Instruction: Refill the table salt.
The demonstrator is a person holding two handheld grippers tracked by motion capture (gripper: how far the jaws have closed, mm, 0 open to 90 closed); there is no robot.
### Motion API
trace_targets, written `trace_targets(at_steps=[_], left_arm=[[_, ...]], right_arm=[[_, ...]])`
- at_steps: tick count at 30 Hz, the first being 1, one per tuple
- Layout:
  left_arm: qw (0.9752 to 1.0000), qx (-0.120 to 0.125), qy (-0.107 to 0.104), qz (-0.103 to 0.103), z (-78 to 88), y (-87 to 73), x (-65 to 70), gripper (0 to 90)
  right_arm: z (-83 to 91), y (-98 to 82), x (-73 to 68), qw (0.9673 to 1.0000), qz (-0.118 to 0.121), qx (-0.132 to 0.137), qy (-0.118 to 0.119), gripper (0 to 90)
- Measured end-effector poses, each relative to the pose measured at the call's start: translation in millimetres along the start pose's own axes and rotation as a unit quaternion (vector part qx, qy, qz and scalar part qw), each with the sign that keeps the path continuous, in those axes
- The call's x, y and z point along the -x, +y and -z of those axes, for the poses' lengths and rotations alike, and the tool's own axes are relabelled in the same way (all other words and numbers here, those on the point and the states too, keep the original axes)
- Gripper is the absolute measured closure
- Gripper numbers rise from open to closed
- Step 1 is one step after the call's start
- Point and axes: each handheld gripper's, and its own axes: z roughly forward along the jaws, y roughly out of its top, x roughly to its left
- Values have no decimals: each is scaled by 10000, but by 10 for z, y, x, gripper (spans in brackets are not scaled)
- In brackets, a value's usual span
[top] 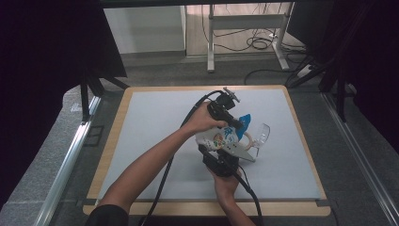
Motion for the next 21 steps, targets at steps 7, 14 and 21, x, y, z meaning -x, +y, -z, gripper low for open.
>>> trace_targets(at_steps=[7, 14, 21], left_arm=[[10000, -4, -4, 0, -2, 0, -1, 898], [10000, -11, -2, -2, 7, 0, 4, 898], [10000, -16, -4, -8, 3, 0, 5, 898]], right_arm=[[3, 1, 6, 10000, -9, -9, 12, 601], [8, 4, -3, 10000, -48, 4, 35, 601], [12, 4, -1, 10000, -40, 0, 39, 601]])
